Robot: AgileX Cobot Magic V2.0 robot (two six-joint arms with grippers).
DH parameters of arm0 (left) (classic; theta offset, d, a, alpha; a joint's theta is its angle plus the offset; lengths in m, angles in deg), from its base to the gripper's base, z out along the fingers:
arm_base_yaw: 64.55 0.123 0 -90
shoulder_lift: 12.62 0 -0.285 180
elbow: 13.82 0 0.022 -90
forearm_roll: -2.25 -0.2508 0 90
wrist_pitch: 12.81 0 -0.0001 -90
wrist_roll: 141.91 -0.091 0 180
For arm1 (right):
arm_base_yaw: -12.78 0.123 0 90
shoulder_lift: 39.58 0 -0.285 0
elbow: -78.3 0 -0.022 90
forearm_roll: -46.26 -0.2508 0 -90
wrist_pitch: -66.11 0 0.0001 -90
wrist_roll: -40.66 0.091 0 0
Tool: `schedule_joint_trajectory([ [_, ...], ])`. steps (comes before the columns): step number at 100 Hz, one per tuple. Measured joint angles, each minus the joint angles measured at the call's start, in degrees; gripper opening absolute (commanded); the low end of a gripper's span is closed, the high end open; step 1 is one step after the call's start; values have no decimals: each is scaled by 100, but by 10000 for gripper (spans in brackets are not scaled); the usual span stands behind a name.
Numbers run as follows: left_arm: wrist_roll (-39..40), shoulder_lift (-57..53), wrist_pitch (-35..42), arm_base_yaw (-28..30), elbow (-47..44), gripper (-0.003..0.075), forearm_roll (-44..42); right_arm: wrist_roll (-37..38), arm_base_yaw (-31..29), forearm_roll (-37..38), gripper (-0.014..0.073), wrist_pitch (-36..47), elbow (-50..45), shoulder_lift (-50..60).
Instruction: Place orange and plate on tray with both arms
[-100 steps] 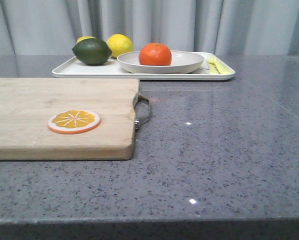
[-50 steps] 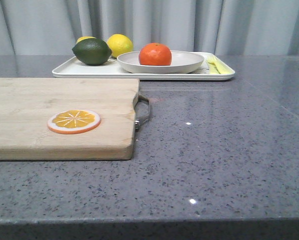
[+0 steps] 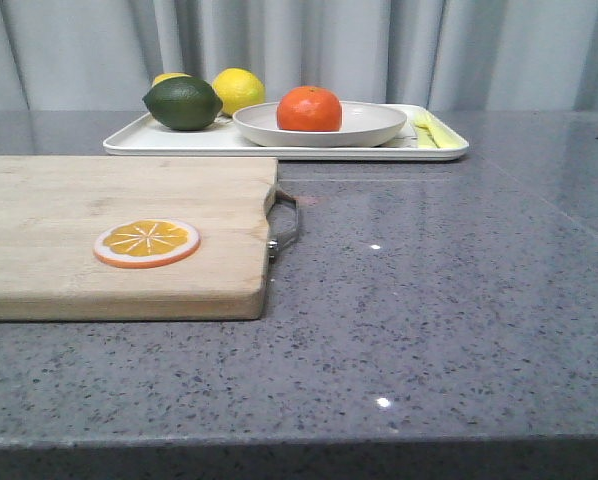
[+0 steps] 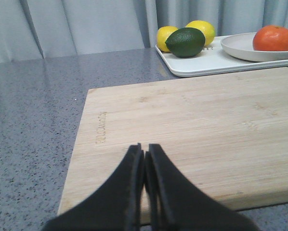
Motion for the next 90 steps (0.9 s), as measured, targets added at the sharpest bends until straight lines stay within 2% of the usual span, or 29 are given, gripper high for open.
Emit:
schedule_joint_trajectory([
  [15,0,0,0,0,0,-20,0,1851,0,1788,-102,47,-328,451],
  [22,0,0,0,0,0,-20,9,2444,0,2379,-102,160,-595,672],
  [32,0,0,0,0,0,-20,9,2875,0,2772,-102,394,-1070,947],
  [55,0,0,0,0,0,-20,9,2981,0,2871,-102,781,-2080,1288],
  [90,0,0,0,0,0,-20,9,3017,0,2870,-102,885,-2168,1300],
])
